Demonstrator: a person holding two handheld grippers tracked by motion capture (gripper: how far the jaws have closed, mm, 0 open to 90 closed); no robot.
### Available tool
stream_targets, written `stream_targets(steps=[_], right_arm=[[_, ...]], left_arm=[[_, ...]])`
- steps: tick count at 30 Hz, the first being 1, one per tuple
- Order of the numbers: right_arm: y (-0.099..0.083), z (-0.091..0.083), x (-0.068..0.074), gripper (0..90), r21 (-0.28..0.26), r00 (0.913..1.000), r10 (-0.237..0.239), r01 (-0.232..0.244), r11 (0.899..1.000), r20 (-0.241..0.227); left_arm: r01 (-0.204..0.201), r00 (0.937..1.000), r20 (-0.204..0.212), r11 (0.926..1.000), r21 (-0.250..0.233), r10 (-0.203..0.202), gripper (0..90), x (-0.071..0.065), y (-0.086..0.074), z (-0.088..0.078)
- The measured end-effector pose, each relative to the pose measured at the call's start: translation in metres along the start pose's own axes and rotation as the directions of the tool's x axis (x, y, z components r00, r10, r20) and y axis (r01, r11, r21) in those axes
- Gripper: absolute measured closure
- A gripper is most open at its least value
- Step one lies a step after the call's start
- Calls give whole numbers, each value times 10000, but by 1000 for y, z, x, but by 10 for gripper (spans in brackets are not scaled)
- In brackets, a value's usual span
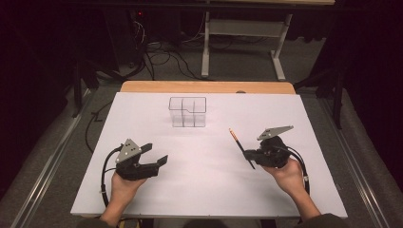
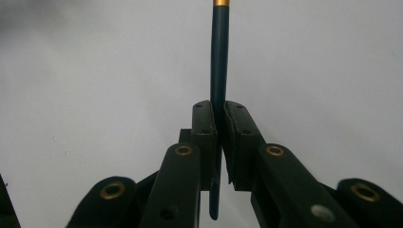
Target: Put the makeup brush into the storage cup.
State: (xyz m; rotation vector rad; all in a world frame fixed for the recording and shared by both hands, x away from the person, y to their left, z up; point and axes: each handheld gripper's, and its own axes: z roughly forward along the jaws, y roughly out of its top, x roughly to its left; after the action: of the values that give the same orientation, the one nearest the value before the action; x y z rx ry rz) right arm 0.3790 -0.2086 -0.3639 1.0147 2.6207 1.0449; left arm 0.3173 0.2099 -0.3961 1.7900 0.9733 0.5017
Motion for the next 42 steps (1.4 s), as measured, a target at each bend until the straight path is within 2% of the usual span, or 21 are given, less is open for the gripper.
stream_targets(steps=[7, 12, 14, 19, 26, 28, 30, 35, 40, 42], right_arm=[[-5, 2, 5, 855, -503, 9997, 56, -67, 9987, -222], [-5, 1, 12, 855, -754, 9989, -179, 146, 9970, -430], [-6, 2, 14, 855, -854, 9981, -414, 373, 9956, -465], [-8, 9, 20, 855, -849, 9967, -483, 427, 9955, -655], [-7, 14, 24, 855, -881, 9950, -652, 585, 9944, -758], [-7, 14, 25, 855, -905, 9950, -572, 497, 9947, -824], [-7, 14, 26, 855, -930, 9940, -768, 694, 9932, -782], [-7, 15, 27, 855, -1036, 9930, -829, 740, 9919, -838], [-7, 10, 27, 855, -1211, 9935, -738, 630, 9906, -866], [-9, 7, 27, 855, -1306, 9937, -729, 614, 9895, -850]], left_arm=[[-181, 9997, 134, 9998, 114, 179, 253, -4, 1, 2], [-232, 9995, 219, 9997, 68, 230, 253, -6, 2, 2], [-287, 9993, 251, 9996, 78, 285, 253, -7, 2, 2], [-410, 9984, 393, 9992, -3, 410, 253, -11, 4, 1], [-576, 9965, 625, 9981, 234, 561, 253, -16, 4, 6], [-580, 9960, 695, 9981, 219, 563, 253, -18, 5, 6], [-564, 9957, 750, 9983, 175, 549, 253, -19, 5, 5], [-566, 9943, 910, 9983, 156, 550, 253, -21, 9, 7], [-583, 9928, 1068, 9974, 415, 536, 253, -27, 12, 13], [-704, 9911, 1163, 9962, 519, 640, 253, -32, 16, 16]])
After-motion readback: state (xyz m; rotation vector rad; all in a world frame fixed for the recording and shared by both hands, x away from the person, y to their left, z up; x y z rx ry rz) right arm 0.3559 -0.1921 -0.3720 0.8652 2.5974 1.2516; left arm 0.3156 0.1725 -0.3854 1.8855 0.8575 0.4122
